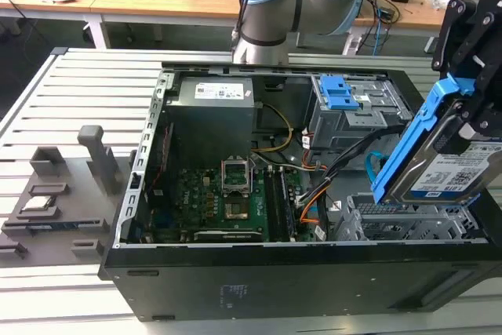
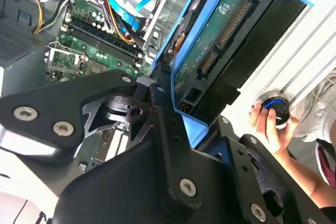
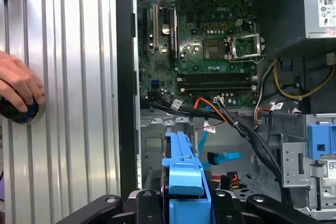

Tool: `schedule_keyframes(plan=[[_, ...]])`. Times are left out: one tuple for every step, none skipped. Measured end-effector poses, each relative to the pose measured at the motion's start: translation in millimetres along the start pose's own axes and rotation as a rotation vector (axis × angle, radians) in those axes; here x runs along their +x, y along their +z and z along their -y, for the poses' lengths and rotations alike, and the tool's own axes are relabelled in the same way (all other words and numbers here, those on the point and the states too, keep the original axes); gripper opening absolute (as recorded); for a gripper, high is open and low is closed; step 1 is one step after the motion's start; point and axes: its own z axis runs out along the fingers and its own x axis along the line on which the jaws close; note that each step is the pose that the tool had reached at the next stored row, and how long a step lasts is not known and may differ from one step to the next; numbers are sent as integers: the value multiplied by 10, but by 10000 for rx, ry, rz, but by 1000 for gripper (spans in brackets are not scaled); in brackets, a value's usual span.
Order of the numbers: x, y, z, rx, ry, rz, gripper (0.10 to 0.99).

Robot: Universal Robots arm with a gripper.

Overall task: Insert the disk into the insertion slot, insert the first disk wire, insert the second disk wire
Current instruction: 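Insert the disk into the insertion slot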

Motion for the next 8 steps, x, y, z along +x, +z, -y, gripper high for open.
schedule_keyframes(plan=[[-10, 67, -16, 0, 3, 0, 365], [-17, 87, -16, 0, 2, -2, 365], [-24, 102, -19, 0, 4, 0, 365], [-36, 124, -27, 1, 5, 1, 365], [-42, 134, -32, 1, 3, -1, 365], [-47, 145, -35, 0, 4, 0, 365], [-54, 162, -34, 0, 2, 0, 365], [-59, 174, -34, 0, 2, 1, 365]])
